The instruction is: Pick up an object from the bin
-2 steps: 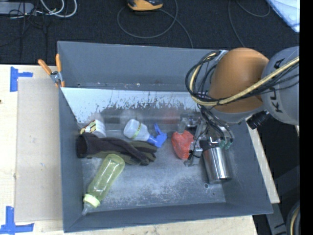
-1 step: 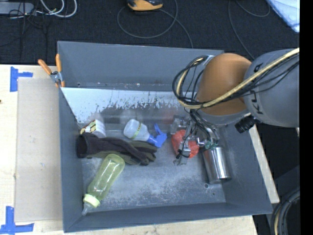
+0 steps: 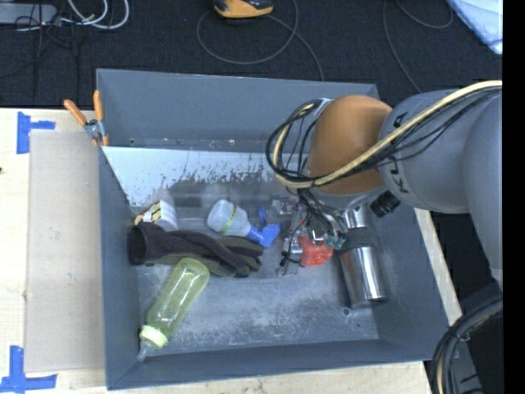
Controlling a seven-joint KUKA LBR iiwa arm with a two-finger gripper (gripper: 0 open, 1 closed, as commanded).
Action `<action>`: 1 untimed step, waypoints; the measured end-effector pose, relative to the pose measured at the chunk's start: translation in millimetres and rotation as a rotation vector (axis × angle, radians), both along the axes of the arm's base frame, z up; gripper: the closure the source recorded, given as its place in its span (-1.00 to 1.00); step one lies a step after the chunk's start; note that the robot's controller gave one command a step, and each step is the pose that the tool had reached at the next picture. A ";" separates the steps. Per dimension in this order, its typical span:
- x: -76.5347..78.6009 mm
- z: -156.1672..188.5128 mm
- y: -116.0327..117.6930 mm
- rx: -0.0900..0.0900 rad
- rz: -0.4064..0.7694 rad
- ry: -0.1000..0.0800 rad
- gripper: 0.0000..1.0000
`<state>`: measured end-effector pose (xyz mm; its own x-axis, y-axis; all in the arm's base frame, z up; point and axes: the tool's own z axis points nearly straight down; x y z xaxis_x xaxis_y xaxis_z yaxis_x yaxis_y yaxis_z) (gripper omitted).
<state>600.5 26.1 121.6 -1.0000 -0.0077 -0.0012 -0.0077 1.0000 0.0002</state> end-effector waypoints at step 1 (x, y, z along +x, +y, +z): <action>8.6 -23.0 2.8 0.001 -0.038 0.001 -1.00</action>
Offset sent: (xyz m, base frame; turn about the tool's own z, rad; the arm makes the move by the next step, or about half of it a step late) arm 0.0219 0.0086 -0.0470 0.1154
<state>609.0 29.0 98.6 -0.9995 0.0305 -0.0001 0.0305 0.9995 0.0010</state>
